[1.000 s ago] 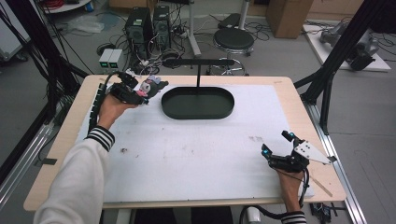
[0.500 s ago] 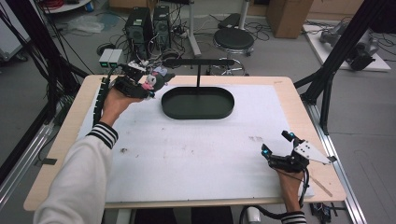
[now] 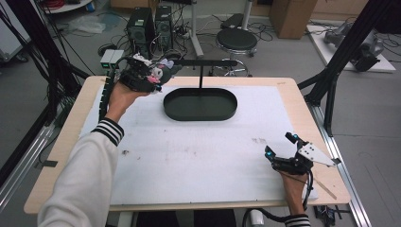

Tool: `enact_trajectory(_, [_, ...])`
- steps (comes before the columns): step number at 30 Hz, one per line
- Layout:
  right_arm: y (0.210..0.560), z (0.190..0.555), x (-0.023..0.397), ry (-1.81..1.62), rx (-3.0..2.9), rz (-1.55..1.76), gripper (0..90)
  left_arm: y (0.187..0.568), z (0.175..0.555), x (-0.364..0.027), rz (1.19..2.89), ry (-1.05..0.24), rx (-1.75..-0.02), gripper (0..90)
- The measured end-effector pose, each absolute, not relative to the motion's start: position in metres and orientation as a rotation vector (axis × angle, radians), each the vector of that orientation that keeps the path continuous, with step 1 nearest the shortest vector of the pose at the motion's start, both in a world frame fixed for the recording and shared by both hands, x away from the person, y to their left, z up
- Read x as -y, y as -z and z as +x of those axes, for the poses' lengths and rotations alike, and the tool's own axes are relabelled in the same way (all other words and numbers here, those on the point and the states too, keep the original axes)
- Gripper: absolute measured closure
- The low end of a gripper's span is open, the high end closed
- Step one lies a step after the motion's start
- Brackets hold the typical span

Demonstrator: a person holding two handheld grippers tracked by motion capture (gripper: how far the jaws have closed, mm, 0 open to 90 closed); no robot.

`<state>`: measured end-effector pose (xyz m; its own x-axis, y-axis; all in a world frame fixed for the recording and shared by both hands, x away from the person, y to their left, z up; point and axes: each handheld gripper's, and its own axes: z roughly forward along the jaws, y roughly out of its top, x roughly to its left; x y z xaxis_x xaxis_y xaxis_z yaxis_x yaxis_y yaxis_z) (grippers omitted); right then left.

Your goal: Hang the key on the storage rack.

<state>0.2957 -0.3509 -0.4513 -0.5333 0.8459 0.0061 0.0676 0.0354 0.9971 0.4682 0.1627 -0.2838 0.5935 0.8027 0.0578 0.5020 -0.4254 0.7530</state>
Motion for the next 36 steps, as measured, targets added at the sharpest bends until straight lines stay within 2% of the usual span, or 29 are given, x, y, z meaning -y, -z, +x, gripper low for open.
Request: enact_trajectory(36, [0.451, 0.296, 0.351, -1.564, -1.682, 0.935, 0.4, 0.274, 0.483, -0.143, 2.005, -0.537, -1.04, 58.4])
